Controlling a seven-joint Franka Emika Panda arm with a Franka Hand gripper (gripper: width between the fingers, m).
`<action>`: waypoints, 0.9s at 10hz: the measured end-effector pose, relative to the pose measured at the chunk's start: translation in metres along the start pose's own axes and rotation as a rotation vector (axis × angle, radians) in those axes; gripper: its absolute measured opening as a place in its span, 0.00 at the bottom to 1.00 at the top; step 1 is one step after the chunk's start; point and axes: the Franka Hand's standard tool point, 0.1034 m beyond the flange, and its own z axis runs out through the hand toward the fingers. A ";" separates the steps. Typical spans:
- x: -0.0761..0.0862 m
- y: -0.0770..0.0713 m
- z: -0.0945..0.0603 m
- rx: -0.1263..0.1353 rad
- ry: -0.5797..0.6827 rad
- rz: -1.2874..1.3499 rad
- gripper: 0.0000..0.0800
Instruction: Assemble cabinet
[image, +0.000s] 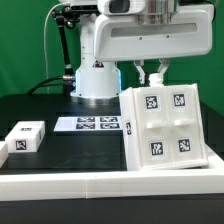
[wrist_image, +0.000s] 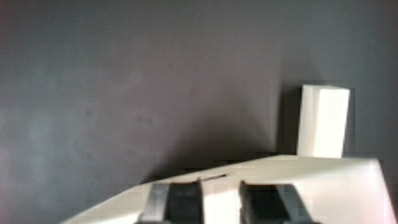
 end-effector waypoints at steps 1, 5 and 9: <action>0.002 -0.002 0.002 0.001 0.001 -0.002 0.09; 0.001 -0.003 0.003 0.001 -0.001 -0.004 0.41; 0.001 -0.003 0.003 0.001 -0.001 -0.004 0.97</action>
Offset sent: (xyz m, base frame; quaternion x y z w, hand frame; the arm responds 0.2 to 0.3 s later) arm 0.0000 0.0000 0.0000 0.0000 0.0000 0.0000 1.0000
